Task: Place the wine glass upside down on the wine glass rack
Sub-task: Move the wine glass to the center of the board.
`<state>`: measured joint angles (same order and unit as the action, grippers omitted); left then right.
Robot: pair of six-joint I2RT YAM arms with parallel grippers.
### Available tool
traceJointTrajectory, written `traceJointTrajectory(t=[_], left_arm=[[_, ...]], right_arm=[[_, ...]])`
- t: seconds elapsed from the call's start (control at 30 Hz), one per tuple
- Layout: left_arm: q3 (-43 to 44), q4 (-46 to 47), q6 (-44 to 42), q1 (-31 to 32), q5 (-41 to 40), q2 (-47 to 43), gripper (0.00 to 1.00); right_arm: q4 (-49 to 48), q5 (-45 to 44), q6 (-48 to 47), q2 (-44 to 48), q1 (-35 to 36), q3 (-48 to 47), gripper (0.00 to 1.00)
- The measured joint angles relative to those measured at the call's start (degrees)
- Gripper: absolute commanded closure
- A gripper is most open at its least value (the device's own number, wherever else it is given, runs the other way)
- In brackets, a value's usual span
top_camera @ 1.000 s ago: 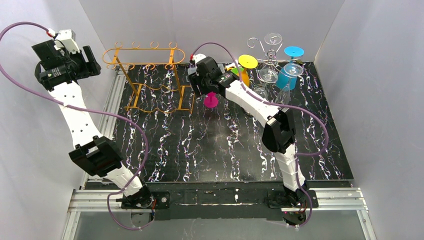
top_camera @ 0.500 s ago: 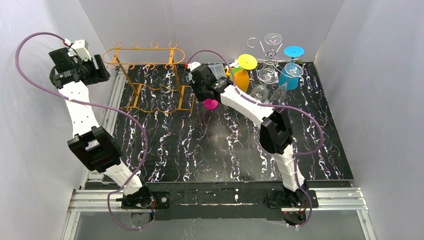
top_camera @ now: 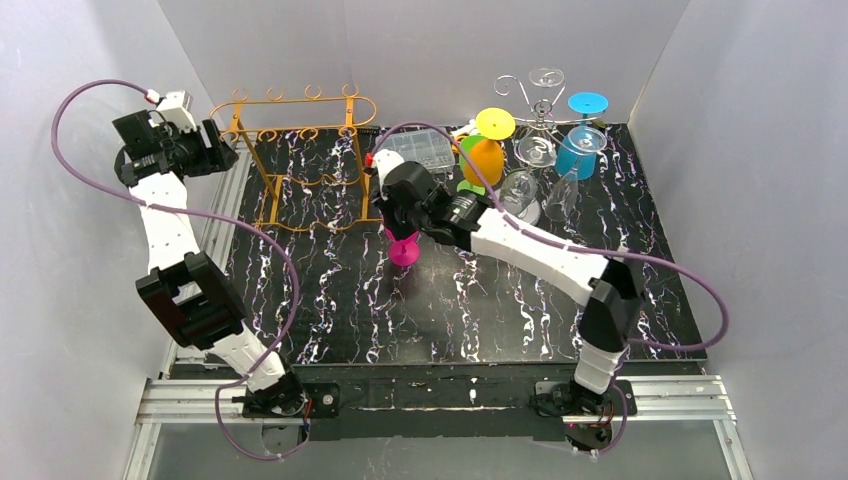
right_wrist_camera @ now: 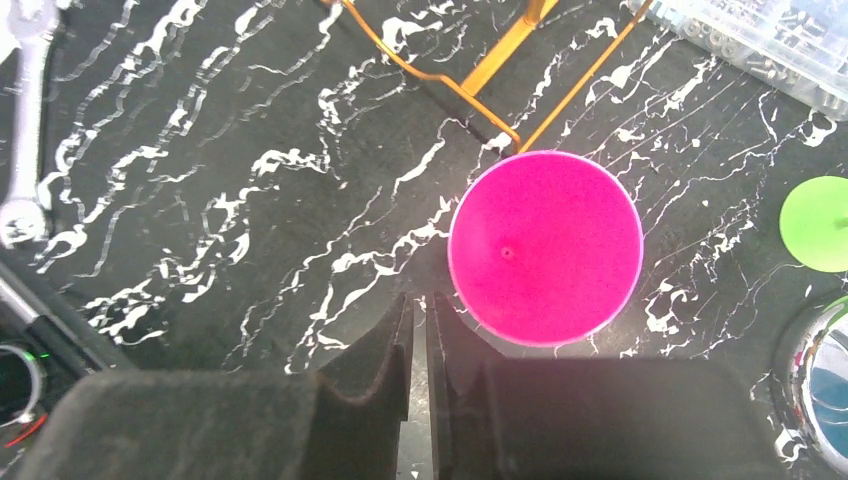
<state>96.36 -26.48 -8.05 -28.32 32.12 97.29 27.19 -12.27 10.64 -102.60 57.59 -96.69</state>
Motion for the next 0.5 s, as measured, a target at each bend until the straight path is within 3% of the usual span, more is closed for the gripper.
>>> traceJointTrajectory(t=[0.17, 0.27, 0.3, 0.43, 0.5], left_arm=[[-1.60, 0.31, -0.91, -0.02, 3.50, -2.29, 0.31], [-3.01, -0.46, -2.40, -0.02, 4.31, -4.58, 0.04], [-3.54, -1.41, -3.16, -0.04, 4.27, -5.62, 0.02], [-4.30, -6.60, -5.62, -0.33, 3.80, -9.50, 0.02], [-5.64, -9.08, -6.39, -1.42, 3.97, -12.15, 0.02]], right_arm=[[-1.27, 0.49, 1.79, 4.96, 0.37, 3.09, 0.83], [-1.73, 1.14, 2.74, 5.64, 0.36, 3.28, 0.83], [-1.70, 1.44, 2.92, 5.67, 0.34, 3.28, 0.84], [-1.49, 2.81, 3.35, 5.67, 0.35, 3.22, 0.84], [-1.02, 3.76, 3.64, 5.67, 0.38, 2.93, 0.78]])
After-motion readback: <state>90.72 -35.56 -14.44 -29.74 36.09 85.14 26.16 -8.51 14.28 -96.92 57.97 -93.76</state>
